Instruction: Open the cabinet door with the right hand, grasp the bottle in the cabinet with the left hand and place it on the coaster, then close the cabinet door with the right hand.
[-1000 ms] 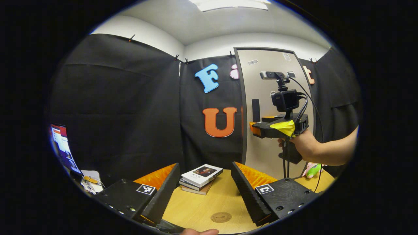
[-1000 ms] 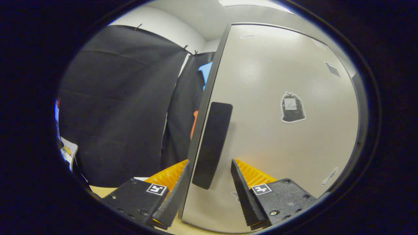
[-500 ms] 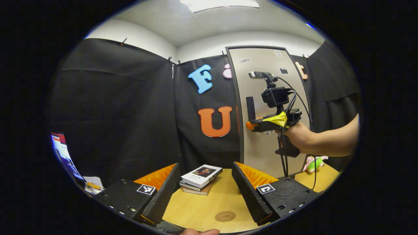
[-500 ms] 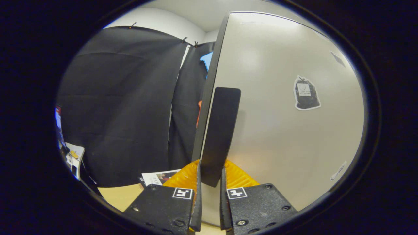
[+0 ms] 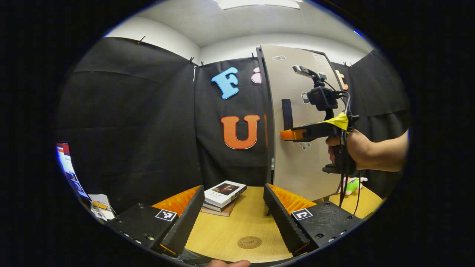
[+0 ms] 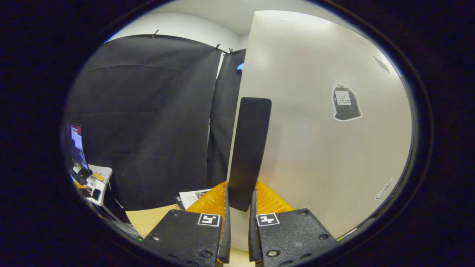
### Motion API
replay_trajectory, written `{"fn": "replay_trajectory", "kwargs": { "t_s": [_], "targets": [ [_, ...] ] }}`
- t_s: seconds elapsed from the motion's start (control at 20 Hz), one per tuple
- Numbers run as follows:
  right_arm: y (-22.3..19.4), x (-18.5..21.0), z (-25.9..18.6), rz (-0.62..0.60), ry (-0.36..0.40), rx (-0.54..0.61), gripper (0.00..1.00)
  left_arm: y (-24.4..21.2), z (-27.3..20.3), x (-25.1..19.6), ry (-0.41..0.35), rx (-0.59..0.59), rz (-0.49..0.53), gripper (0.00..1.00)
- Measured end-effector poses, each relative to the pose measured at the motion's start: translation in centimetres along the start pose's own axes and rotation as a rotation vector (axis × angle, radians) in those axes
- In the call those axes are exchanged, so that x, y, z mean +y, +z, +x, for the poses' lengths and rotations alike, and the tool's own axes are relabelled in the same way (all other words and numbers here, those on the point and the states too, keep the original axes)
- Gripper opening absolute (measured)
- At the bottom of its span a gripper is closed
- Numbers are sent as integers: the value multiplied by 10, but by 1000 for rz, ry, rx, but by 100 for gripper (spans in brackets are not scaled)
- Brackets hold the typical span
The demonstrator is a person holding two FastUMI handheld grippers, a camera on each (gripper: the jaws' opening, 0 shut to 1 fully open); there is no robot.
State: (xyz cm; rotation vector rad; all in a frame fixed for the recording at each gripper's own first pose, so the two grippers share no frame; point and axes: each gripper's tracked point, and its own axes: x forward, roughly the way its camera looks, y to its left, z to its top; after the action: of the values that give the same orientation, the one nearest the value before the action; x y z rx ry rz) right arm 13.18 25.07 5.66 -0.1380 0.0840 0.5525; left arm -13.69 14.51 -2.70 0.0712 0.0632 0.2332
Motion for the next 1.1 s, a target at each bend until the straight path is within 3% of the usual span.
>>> {"fn": "replay_trajectory", "kwargs": {
  "t_s": [0.4, 1.1],
  "targets": [
    [0, 13, -44, 50, 89, -5, 22, -1, 9, -27, -63, -10, -22, 96],
    [-3, 18, -99, 52, 278, 18, 22, -6, 45, -18, -1, 3, -7, 96]
  ]
}}
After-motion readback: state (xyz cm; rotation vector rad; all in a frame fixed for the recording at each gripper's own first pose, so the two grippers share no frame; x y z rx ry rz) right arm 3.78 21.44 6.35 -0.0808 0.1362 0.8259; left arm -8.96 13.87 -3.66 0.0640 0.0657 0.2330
